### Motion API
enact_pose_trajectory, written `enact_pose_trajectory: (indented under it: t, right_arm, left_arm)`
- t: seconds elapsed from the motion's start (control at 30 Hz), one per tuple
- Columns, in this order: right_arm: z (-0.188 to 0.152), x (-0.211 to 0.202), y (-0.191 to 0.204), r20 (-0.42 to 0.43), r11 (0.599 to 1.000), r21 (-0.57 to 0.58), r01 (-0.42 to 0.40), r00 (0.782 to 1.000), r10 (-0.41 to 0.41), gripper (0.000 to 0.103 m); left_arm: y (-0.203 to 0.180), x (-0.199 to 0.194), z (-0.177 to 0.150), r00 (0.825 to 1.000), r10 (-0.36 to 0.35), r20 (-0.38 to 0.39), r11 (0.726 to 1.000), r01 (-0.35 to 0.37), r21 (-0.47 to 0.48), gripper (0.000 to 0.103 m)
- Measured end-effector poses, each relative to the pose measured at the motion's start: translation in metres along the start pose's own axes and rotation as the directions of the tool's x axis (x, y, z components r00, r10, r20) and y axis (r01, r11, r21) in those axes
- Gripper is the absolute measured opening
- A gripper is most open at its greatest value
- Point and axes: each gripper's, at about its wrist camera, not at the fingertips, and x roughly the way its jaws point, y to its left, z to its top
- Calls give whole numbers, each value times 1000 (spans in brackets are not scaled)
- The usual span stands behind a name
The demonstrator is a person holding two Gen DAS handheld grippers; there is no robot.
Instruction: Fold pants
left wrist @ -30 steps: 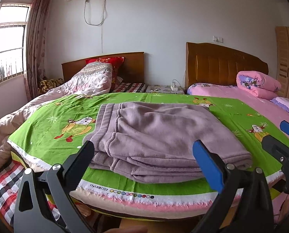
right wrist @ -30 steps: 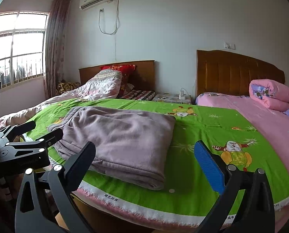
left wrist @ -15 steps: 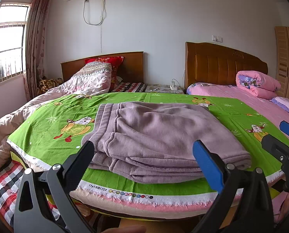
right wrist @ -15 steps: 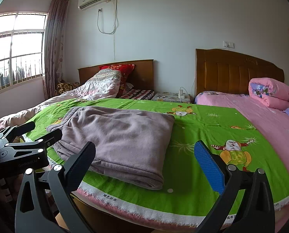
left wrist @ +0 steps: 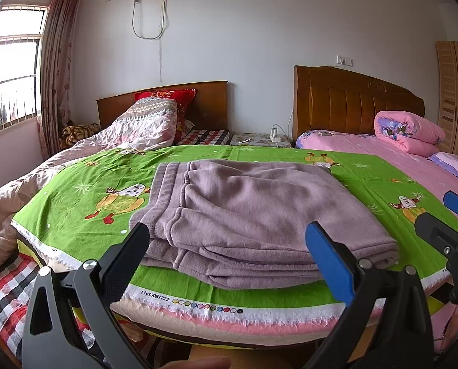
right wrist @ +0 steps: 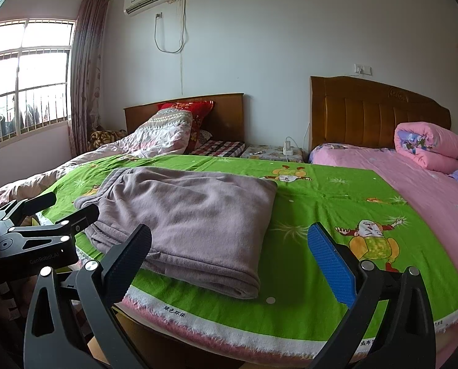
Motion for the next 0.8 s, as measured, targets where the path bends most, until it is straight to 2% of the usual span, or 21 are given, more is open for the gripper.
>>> enact_pose_trajectory:
  t: [0.63,0.8]
  right_arm:
    - [-1,2,-1,-7,1000,-3,-8,1000,8,99]
    - [-3,2,-2,-10,1000,-5,-14,1000,14,99]
  left_arm:
    - [-1,0,-3,1000,0,7,1000,0,19,101]
    - [0,4,-5,1000,-13,-15,1000,14,15,101]
